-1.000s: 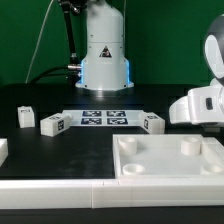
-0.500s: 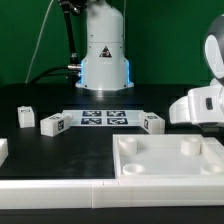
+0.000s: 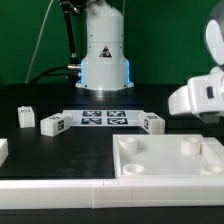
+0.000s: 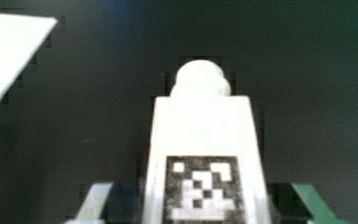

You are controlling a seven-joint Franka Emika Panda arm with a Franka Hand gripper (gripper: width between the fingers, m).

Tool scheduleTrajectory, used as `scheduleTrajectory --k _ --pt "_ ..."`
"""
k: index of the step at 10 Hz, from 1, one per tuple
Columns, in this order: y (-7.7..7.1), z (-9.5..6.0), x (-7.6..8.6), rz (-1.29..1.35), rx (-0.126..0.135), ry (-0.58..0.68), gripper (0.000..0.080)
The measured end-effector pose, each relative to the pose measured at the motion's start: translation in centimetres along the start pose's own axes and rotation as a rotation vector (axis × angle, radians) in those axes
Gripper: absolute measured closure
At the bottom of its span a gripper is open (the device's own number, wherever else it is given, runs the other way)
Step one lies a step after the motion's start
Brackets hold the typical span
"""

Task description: Assemble one leg

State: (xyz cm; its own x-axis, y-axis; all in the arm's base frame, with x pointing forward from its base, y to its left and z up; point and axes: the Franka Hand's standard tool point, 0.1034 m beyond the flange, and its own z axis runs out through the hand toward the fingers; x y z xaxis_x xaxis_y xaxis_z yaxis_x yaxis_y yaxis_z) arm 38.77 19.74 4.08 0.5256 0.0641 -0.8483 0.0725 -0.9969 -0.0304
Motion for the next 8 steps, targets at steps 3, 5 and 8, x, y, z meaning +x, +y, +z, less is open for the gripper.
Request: scheduleTrajectory --k 3,5,8 --pt "0.4 -3.3 -3.1 0.002 -0.005 0.057 0.0508" --pt "0.1 -3.4 -2.1 0.001 0.005 0.127 0.0508" --pt "0.1 -4.2 -1.8 -0.003 0.022 0.371 0.0508"
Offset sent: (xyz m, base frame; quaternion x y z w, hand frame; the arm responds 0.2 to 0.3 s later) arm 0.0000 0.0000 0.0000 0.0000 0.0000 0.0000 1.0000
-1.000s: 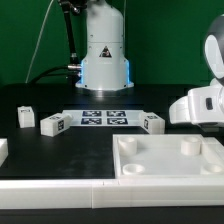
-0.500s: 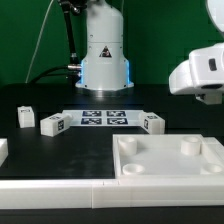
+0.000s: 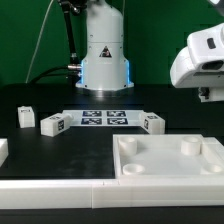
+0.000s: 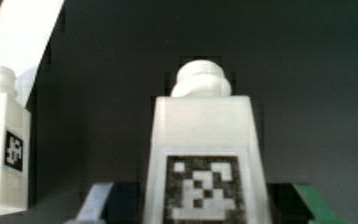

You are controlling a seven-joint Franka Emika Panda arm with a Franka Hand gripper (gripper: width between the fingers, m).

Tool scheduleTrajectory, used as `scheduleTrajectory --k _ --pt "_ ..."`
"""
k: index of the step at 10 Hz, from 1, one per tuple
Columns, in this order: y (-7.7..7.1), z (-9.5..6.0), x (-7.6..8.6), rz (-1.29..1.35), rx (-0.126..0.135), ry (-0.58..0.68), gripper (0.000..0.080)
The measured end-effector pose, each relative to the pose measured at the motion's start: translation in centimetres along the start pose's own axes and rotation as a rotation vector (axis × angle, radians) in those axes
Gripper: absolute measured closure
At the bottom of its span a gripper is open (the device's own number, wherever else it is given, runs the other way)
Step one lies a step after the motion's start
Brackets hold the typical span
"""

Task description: Assemble one leg

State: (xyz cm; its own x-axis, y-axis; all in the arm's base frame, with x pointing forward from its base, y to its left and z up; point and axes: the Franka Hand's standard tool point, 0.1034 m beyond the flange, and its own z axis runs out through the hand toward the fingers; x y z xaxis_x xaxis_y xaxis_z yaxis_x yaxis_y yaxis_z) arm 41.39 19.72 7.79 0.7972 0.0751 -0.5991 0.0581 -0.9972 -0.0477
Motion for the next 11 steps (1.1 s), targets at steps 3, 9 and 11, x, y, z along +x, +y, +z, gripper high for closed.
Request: scheduleTrajectory --k 3,9,11 --pt "2.5 -2.8 0.8 -0.07 0.011 0.202 0.0508" --pt "5.5 -5.5 1.6 -0.075 0.019 0.689 0.0508" --pt "5.9 -5.6 1.7 -0.102 0.007 0.689 0.0508"
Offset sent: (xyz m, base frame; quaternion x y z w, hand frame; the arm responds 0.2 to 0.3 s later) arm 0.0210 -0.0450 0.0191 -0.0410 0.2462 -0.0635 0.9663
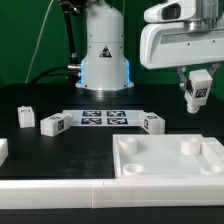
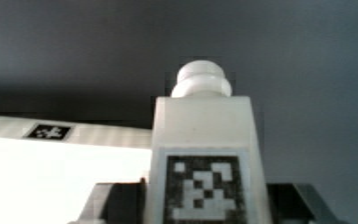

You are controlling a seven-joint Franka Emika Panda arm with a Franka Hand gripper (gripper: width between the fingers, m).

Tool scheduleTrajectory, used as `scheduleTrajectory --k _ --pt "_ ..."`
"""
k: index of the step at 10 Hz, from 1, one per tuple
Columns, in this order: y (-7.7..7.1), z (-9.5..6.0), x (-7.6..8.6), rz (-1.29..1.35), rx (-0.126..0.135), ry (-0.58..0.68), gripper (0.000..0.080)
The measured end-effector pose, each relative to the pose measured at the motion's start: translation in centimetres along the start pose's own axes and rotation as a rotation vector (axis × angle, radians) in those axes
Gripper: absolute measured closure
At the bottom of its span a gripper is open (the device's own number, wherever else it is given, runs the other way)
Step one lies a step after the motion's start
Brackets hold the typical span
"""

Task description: Assemble one leg

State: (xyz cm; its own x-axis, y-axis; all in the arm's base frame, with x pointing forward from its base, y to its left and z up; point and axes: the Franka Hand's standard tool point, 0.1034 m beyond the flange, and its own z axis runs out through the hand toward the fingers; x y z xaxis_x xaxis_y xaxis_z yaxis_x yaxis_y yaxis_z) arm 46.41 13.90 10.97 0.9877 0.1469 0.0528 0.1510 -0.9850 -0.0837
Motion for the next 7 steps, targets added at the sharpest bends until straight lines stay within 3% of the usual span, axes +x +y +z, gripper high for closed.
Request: scheduleTrajectory --k 2,5,7 --pt "2.9 -1.2 3.3 -0.086 0.0 0.03 0.0508" --pt "3.9 -0.8 7.4 -0.146 0.008 0.063 0.0508" --pt "3.8 -0.7 7.3 -0.137 0.008 0.062 0.0508"
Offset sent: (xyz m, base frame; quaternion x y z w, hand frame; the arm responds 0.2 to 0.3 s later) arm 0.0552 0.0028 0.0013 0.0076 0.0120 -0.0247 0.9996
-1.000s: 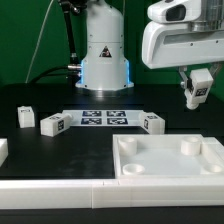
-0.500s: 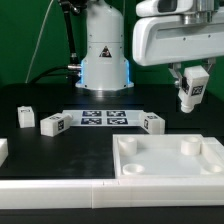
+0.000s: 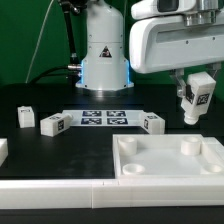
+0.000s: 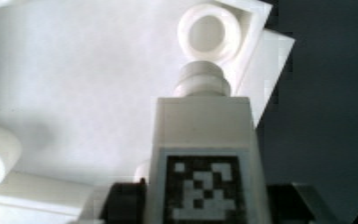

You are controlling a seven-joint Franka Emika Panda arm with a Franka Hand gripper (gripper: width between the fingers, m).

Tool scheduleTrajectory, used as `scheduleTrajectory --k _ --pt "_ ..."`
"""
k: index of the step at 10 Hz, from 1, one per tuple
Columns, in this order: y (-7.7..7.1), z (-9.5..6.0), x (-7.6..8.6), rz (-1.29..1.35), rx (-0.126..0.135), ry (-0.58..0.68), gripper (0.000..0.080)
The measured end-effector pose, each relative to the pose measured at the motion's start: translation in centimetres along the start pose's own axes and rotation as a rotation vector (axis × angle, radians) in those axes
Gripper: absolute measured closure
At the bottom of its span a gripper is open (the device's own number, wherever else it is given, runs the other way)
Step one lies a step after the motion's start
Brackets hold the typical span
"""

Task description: Assemble one leg

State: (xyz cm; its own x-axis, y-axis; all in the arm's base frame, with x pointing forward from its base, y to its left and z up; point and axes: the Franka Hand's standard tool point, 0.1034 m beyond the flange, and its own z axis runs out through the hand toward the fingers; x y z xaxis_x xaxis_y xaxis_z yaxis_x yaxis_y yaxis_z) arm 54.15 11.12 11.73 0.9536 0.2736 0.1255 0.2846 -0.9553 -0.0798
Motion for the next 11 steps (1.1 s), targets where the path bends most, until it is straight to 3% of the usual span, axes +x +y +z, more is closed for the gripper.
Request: scheduleTrajectory --k 3,6,8,9,10,11 --pt "0.2 0.2 0.1 -0.006 0.001 -0.002 0.0508" --pt "2.2 1.3 3.7 -0.032 0.001 0.035 0.0508" --pt "2.8 1.7 4.6 -0.049 -0.008 0.07 0.0508" --pt "3.4 1.4 5.3 -0.059 -0.029 0.142 0.0508" --pt "4.1 1.4 5.2 -0.068 -0.067 0.246 0.0508" --pt "4.3 1.7 4.5 -0.065 -0.078 0.266 0.0508"
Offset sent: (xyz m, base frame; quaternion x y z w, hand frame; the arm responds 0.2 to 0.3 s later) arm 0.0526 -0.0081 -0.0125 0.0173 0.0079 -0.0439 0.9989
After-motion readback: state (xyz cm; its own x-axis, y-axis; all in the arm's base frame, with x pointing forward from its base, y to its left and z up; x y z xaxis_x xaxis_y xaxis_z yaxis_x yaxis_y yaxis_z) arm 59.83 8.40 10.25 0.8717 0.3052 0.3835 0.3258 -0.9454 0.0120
